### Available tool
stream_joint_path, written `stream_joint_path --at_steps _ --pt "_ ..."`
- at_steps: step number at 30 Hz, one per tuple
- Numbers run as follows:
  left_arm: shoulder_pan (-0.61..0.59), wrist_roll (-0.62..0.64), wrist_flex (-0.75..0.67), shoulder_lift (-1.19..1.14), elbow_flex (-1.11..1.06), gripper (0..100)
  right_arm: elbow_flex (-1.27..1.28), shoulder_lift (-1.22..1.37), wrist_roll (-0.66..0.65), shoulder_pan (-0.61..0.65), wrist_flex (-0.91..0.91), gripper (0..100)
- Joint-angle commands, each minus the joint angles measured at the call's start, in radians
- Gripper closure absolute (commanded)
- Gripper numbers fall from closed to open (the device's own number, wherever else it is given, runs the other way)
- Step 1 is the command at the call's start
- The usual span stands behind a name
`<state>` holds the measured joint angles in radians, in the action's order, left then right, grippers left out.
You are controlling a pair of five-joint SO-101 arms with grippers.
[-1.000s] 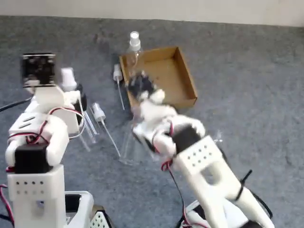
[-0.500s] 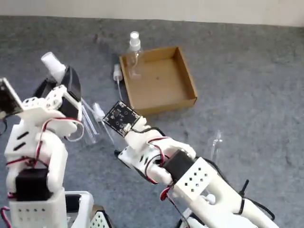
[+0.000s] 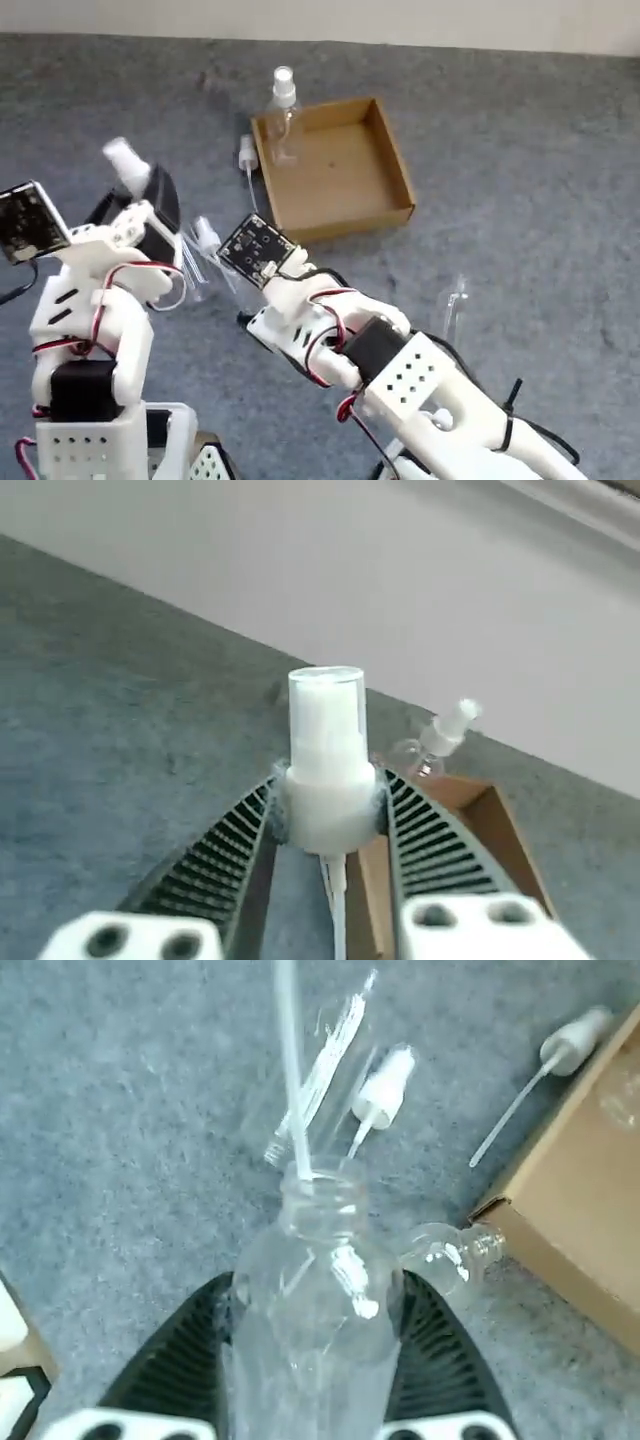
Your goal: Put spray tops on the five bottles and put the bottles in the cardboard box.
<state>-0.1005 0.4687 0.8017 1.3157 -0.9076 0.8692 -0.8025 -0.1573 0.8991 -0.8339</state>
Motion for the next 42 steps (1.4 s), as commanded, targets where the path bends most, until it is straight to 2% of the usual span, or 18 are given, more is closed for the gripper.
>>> stream_joint_path --at_steps 1,6,10,14,17,21,25,30,35,42 --pt "0.082 0.000 -0.018 0.007 0.001 98 -0.013 -0.028 0.008 0.008 0.022 99.5" --pt "0.150 0.002 -0.014 0.007 0.001 98 -0.010 -0.028 0.006 0.008 0.024 99.5" --pt "0.200 -0.002 0.083 0.007 0.007 98 -0.007 -0.028 0.003 -0.008 0.021 99.5" --pt "0.205 -0.061 0.121 0.007 0.001 98 -0.013 -0.041 0.003 -0.068 0.030 99.5" --pt "0.209 -0.064 0.130 0.007 0.001 98 0.005 -0.081 0.012 -0.102 0.143 99.5" --pt "0.228 -0.063 0.130 0.005 -0.001 98 0.150 -0.168 0.083 -0.111 0.363 99.5" --pt "0.277 -0.066 0.126 0.007 -0.025 98 0.312 -0.242 0.063 -0.111 0.516 99.5" --pt "0.335 -0.072 0.126 -0.001 -0.044 98 0.366 -0.298 0.060 -0.111 0.529 99.5" --pt "0.381 -0.140 0.124 -0.001 -0.110 98 0.366 -0.355 0.063 -0.111 0.529 99.5" --pt "0.384 -0.152 0.130 0.005 -0.122 98 0.364 -0.460 0.066 -0.119 0.524 99.5"
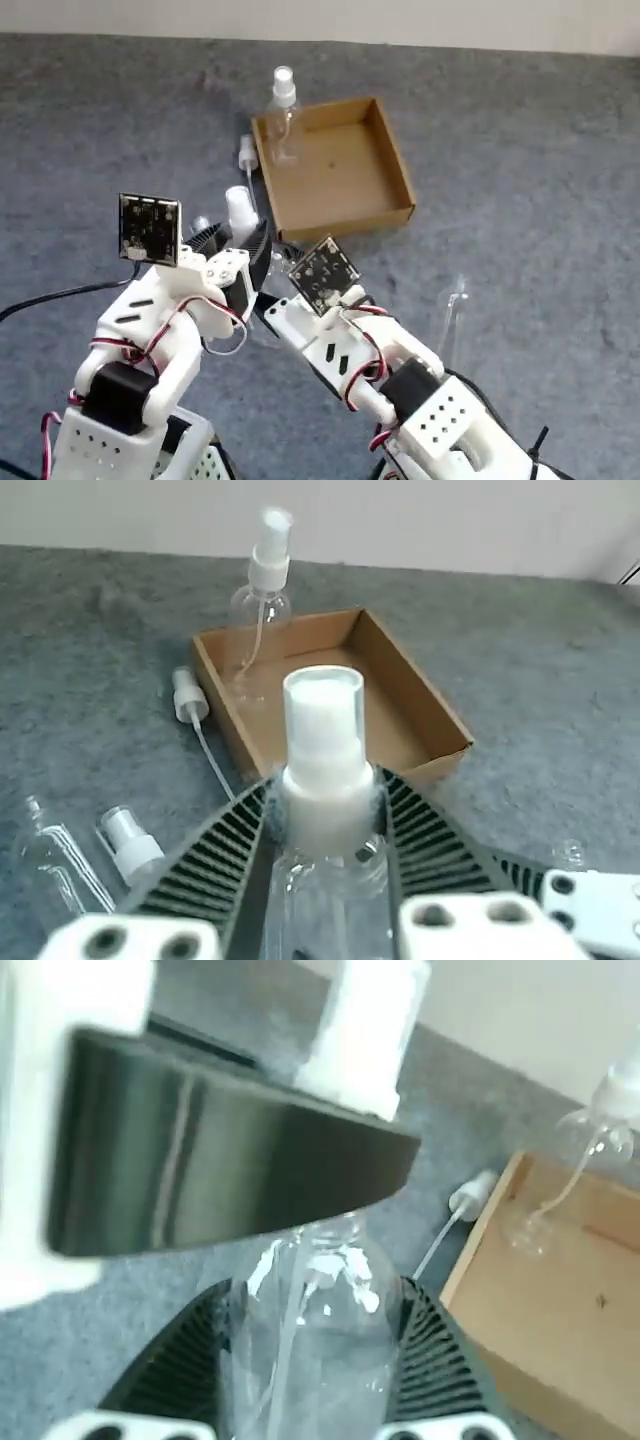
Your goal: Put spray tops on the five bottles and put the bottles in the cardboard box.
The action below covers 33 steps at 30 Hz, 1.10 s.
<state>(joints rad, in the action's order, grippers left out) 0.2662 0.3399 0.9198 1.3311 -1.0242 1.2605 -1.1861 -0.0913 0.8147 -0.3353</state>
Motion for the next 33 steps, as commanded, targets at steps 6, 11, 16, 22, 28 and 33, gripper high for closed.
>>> stream_joint_path --at_steps 6,11,16,22,28,33 --pt "0.056 -0.072 0.012 -0.008 -0.038 98 -0.025 -0.085 0.000 -0.039 0.025 99.5" --pt "0.107 -0.115 0.014 -0.008 -0.039 97 -0.027 -0.087 0.000 -0.044 0.025 99.5" --pt "0.091 -0.118 0.026 -0.008 -0.027 85 -0.027 -0.087 0.000 -0.044 0.025 99.5" --pt "0.036 -0.207 0.103 -0.007 0.108 84 -0.025 -0.085 -0.003 -0.045 0.025 99.5" --pt "-0.007 -0.213 0.221 -0.007 0.326 84 -0.024 -0.085 -0.005 -0.045 0.025 99.5" --pt "-0.071 -0.253 0.235 -0.008 0.437 84 -0.024 -0.085 -0.005 -0.045 0.025 99.5"
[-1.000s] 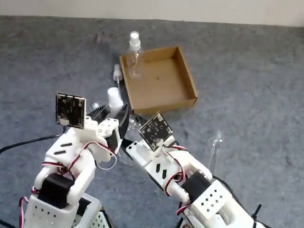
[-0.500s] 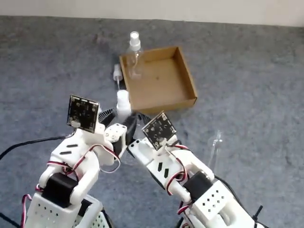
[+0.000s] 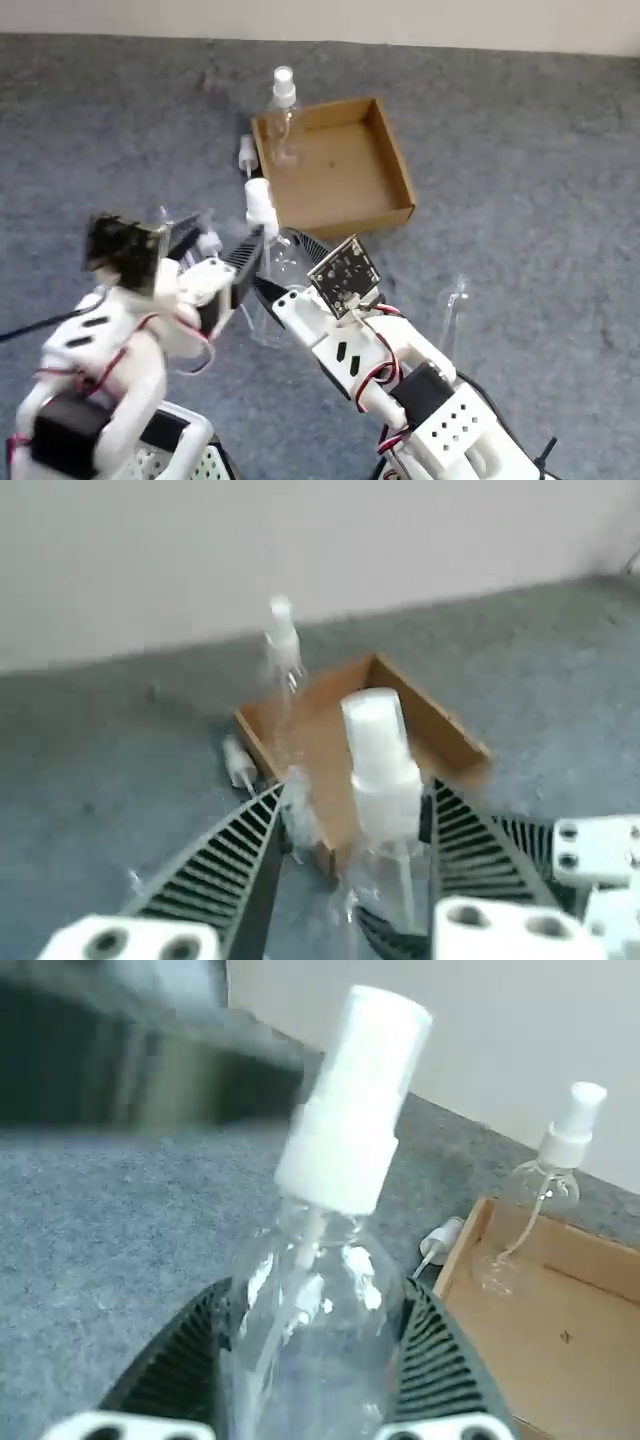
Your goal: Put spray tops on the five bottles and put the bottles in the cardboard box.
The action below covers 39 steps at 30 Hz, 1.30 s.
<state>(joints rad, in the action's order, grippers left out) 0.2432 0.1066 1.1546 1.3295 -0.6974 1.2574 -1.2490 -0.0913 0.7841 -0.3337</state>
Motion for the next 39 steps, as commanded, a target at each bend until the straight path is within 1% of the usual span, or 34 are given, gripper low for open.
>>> stream_joint_path --at_steps 1,3,4,7,9,12,16,20,25,28,31,33,36,39 --pt "-0.065 -0.020 0.000 -0.008 0.114 84 -0.021 -0.022 -0.005 -0.015 0.024 99.5" --pt "-0.084 -0.020 -0.012 -0.016 0.116 84 -0.019 -0.022 -0.005 -0.013 0.024 99.5" --pt "-0.087 -0.020 -0.043 -0.018 0.108 84 -0.018 -0.022 -0.005 -0.013 0.024 99.5" --pt "-0.091 -0.020 -0.218 -0.039 0.036 84 -0.015 -0.022 -0.005 -0.008 0.024 99.5" --pt "-0.087 -0.020 -0.324 -0.082 0.005 87 -0.015 -0.022 -0.006 -0.008 0.024 99.5" --pt "-0.084 -0.018 -0.408 -0.179 0.005 93 -0.015 -0.022 -0.006 -0.008 0.024 99.5" --pt "-0.084 -0.018 -0.420 -0.269 -0.004 94 -0.015 -0.022 -0.006 -0.010 0.024 99.5" --pt "-0.077 -0.018 -0.407 -0.265 -0.071 94 -0.015 -0.022 -0.006 -0.012 0.024 99.5" --pt "-0.033 -0.021 -0.405 -0.130 -0.209 94 -0.015 -0.022 -0.006 -0.013 0.024 99.5" --pt "-0.036 -0.064 -0.407 -0.004 -0.275 94 -0.015 -0.022 -0.006 -0.013 0.024 99.5" --pt "-0.067 -0.075 -0.407 0.087 -0.240 94 -0.015 -0.021 -0.006 -0.013 0.024 99.5" --pt "-0.097 -0.072 -0.407 0.097 -0.183 94 -0.015 -0.021 -0.006 -0.012 0.024 99.5" --pt "-0.101 -0.071 -0.408 0.056 -0.090 94 -0.013 -0.021 -0.006 -0.008 0.024 99.5" --pt "-0.088 -0.069 -0.413 -0.048 -0.004 94 -0.013 -0.021 -0.006 -0.008 0.024 99.5"
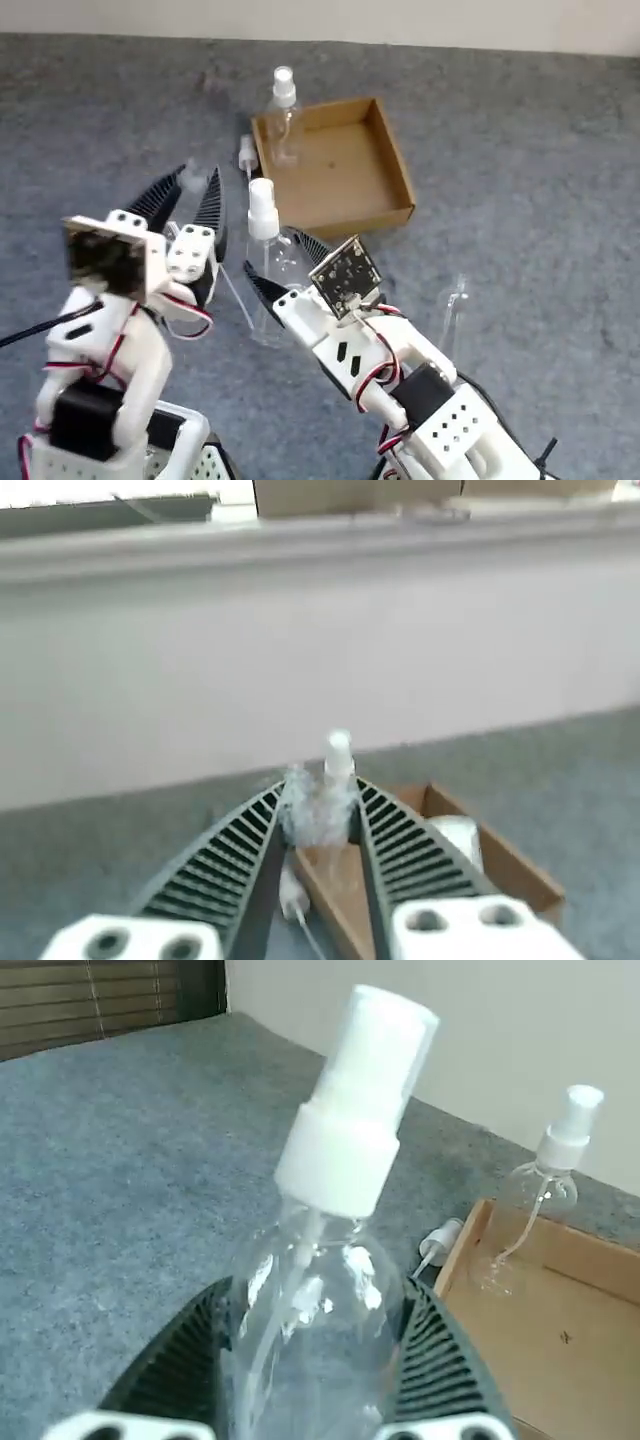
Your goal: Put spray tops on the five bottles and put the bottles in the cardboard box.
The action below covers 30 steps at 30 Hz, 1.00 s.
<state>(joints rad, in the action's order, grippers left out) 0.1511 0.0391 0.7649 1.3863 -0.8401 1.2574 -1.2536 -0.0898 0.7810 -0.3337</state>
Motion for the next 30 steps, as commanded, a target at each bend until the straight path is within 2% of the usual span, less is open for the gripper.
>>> stream_joint_path --at_steps 1,6,11,20,26,30 --pt "0.024 -0.002 -0.023 -0.151 0.171 94 -0.013 -0.016 -0.008 -0.005 0.024 99.5" --pt "0.125 -0.002 -0.017 -0.360 0.272 94 -0.013 -0.016 -0.008 -0.005 0.024 99.5" --pt "0.137 -0.008 -0.002 -0.381 0.185 94 -0.013 -0.016 -0.008 -0.008 0.022 99.5" --pt "0.122 -0.008 0.003 -0.179 -0.025 94 -0.013 -0.016 -0.008 -0.010 0.022 99.5" --pt "0.113 -0.008 0.008 -0.094 -0.041 94 -0.013 -0.016 -0.008 -0.010 0.022 99.5" --pt "0.031 -0.003 0.061 -0.093 -0.008 94 -0.019 -0.015 -0.008 -0.065 0.022 99.5"
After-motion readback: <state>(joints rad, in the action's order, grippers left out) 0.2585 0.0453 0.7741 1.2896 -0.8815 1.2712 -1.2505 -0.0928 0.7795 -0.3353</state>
